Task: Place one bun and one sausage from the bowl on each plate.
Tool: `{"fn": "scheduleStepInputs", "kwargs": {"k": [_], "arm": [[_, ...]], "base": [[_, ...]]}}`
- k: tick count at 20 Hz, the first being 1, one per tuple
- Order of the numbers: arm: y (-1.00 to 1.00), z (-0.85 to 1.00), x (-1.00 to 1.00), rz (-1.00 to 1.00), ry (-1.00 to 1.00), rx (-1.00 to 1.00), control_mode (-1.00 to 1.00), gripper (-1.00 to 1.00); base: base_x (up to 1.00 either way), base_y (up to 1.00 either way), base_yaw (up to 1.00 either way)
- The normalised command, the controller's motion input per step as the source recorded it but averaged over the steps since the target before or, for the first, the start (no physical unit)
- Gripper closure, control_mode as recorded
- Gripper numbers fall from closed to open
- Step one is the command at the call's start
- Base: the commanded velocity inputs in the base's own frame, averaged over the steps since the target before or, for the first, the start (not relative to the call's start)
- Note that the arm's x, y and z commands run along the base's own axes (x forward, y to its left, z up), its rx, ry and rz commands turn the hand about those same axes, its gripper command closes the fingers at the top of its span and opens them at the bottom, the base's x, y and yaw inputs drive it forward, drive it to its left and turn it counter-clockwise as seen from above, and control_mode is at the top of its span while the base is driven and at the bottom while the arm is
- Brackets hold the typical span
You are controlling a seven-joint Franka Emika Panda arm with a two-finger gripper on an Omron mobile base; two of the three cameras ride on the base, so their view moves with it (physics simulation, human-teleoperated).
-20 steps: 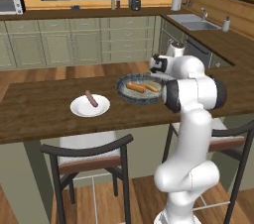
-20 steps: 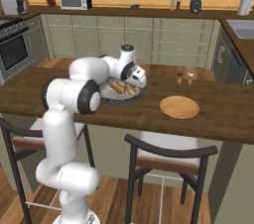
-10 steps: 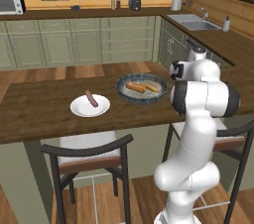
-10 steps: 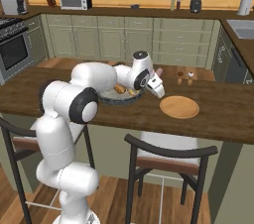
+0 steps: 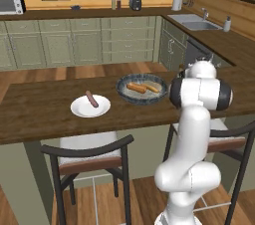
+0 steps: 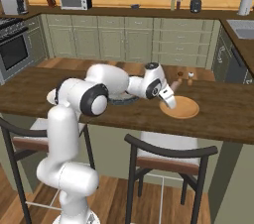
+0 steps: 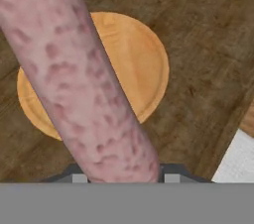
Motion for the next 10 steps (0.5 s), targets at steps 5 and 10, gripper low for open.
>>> {"fn": "scheduleStepInputs", "kwargs": {"k": [5,10], "arm": [[-0.39,-0.54,0.34,0.0,0.05,0.0,-1.0,-1.0],[-0.1,0.0,0.21,0.0,0.0,0.0,-1.0,-1.0]], "base": [[0.0,0.0,0.0],[0.0,0.0,0.0]]}}
